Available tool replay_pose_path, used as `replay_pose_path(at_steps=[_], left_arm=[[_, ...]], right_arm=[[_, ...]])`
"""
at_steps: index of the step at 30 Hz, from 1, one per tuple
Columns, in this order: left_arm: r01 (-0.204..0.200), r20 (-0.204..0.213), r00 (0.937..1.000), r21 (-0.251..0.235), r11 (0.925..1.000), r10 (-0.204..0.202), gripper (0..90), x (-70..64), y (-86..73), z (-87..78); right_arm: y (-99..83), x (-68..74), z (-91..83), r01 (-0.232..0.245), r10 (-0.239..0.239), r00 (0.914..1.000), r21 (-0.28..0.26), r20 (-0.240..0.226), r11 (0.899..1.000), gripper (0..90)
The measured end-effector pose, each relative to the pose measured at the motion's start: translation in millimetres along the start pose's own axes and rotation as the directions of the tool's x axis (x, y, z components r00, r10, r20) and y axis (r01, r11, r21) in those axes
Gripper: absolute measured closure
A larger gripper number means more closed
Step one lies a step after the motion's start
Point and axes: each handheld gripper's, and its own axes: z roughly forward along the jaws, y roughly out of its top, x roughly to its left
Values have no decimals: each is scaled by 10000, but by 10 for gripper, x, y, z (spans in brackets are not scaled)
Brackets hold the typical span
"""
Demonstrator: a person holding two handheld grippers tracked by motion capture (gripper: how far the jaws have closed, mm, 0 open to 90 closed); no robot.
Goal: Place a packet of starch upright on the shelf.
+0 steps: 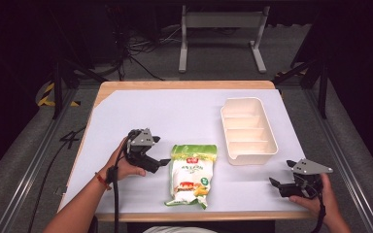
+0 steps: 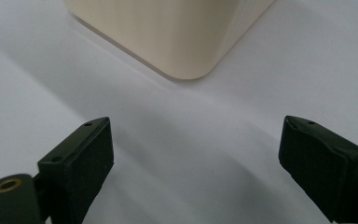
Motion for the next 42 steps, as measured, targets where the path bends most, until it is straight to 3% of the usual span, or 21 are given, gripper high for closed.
replay_pose_path(at_steps=[1,8,19,24,26,28,36,37,42], left_arm=[[-106,222,9997,102,9999,103,121,-3,58,61],[-524,747,9960,502,9974,485,119,-40,236,310],[-835,1014,9923,1255,9886,710,116,-52,340,617],[-792,1136,9916,1494,9856,625,142,-46,362,720],[-937,1266,9893,1738,9803,721,158,-52,369,781],[-1068,1279,9883,1894,9761,833,172,-62,370,812],[-1298,1469,9838,1878,9736,1029,297,-44,375,789],[-1458,1393,9830,1942,9701,1198,297,-45,393,792],[-1608,1551,9795,2169,9629,1286,297,-46,456,833]], right_arm=[[0,2,5,31,-31,10000,36,7,10000,99],[-7,5,18,60,-59,10000,147,-68,9999,99],[-8,18,34,168,-164,9998,291,-142,9994,100],[-9,16,35,155,-151,9998,274,-165,9995,100],[-9,14,36,147,-142,9997,274,-179,9995,100],[-10,14,36,138,-133,9997,274,-197,9995,100],[-12,8,41,98,-90,9996,285,-276,9995,102],[-12,8,42,87,-79,9996,288,-282,9995,102],[-11,4,47,25,-15,9995,300,-326,9995,102]])
